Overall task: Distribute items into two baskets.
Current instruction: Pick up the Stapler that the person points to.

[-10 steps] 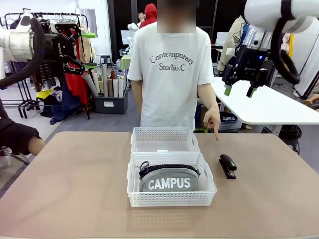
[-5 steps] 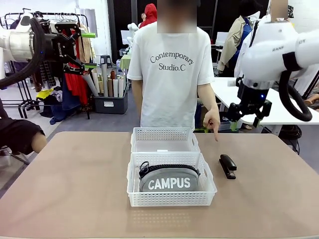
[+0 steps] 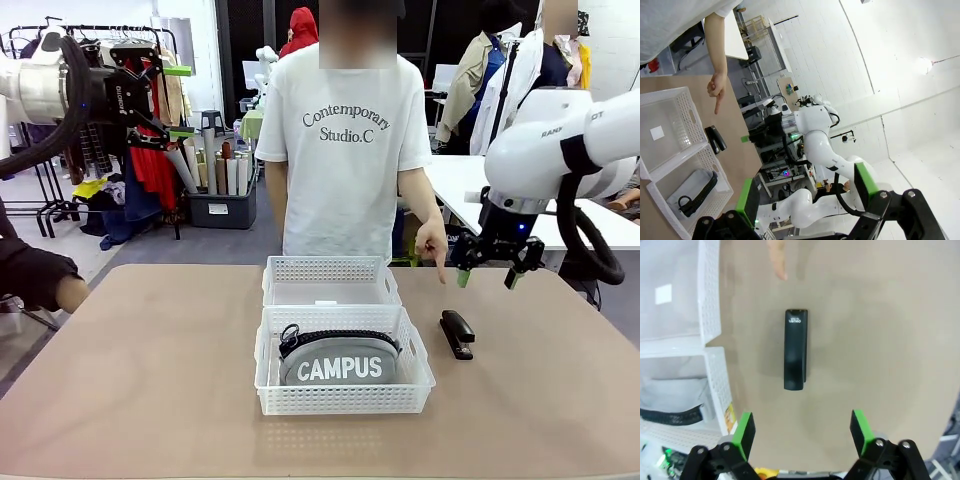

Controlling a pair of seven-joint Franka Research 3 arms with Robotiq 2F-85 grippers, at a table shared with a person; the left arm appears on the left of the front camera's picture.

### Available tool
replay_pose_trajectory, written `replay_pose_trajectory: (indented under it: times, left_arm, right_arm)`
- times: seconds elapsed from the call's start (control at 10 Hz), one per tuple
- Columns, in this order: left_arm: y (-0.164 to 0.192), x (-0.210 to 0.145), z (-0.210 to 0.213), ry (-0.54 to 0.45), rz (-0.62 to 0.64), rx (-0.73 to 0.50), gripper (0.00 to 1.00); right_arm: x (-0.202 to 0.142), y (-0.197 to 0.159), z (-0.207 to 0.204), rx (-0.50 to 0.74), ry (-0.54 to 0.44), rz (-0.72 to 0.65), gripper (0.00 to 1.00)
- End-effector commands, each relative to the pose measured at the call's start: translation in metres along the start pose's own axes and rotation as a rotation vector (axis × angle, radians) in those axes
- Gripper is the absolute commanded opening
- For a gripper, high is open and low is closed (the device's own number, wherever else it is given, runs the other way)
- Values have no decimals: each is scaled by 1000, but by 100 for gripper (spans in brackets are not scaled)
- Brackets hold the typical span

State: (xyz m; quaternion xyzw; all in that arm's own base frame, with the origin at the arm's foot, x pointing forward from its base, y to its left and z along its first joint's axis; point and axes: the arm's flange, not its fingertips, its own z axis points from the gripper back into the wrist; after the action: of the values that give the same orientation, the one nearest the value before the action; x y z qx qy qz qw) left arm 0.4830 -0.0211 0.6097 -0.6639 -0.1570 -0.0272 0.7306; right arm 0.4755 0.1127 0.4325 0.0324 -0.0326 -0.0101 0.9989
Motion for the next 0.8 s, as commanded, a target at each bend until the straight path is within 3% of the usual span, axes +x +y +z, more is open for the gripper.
replay_pose_trajectory:
  times: [0.0,0.4,0.6,0.7]
  left_arm:
    - [-2,0,0,0,1,-2,100]
    - [-2,0,0,0,1,-2,100]
    - [-2,0,0,0,1,-2,100]
    - [-2,0,0,0,1,-2,100]
  right_arm:
    - [6,6,-18,-32,16,-14,100]
    - [11,18,-49,-40,43,-37,100]
    - [20,20,-31,-3,50,-4,100]
    - [7,11,-53,-20,69,-7,100]
